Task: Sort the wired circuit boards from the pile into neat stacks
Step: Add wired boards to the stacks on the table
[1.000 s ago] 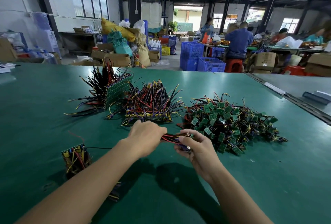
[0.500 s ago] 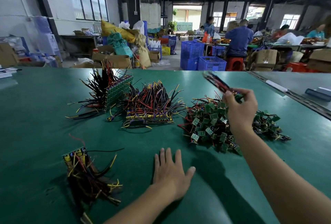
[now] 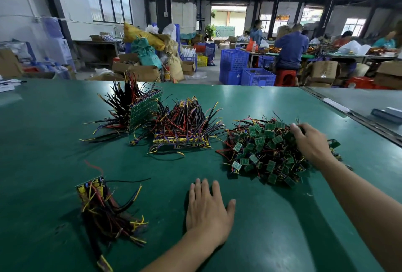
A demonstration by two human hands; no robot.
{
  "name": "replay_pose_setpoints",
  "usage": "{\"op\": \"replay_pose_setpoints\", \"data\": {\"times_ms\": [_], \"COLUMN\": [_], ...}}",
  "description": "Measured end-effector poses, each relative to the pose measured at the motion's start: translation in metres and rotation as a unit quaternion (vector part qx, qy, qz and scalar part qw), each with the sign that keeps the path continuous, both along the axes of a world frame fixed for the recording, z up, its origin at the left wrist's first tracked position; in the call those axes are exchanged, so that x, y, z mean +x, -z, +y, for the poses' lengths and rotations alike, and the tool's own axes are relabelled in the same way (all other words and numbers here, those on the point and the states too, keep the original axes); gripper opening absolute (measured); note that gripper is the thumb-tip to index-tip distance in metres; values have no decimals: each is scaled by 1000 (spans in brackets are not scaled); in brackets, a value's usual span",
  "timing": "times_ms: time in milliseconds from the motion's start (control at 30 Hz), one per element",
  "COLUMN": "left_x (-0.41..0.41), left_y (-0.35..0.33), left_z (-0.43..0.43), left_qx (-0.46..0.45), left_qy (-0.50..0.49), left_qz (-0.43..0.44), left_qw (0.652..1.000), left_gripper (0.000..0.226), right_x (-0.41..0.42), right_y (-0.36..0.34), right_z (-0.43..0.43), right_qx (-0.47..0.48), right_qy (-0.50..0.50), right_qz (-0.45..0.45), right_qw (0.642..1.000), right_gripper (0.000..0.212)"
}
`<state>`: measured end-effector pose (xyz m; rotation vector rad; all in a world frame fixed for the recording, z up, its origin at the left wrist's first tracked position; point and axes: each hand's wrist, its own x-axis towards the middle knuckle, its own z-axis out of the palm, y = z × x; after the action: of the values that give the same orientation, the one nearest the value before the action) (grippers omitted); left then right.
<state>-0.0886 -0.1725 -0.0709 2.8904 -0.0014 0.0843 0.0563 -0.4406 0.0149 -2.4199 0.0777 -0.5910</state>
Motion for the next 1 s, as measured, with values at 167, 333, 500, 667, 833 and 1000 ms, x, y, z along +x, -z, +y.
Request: {"op": "replay_pose_setpoints", "data": {"times_ms": [167, 333, 500, 667, 833, 1000], "left_x": [1, 1, 1, 1, -1, -2], "left_y": [0, 2, 3, 3, 0, -2], "left_z": [0, 0, 0, 1, 1, 3], "left_qx": [-5, -7, -5, -9, -13, -17], "left_qy": [-1, -4, -4, -1, 0, 16], "left_qz": [-6, -13, -17, -29, -63, -46], "left_qw": [1000, 1000, 1000, 1000, 998, 999], "left_gripper": [75, 75, 75, 73, 67, 77], "right_x": [-1, 8, 8, -21, -73, -98], "right_y": [-6, 7, 13, 14, 34, 56], "right_z": [-4, 6, 7, 44, 121, 172], "right_qx": [-6, -69, -89, -132, -69, -20], "right_qy": [6, -36, -31, 27, -146, -312], "right_qz": [-47, -43, -11, -90, -188, 20], "right_qw": [999, 996, 995, 987, 969, 950], "right_gripper": [67, 67, 61, 59, 31, 28]}}
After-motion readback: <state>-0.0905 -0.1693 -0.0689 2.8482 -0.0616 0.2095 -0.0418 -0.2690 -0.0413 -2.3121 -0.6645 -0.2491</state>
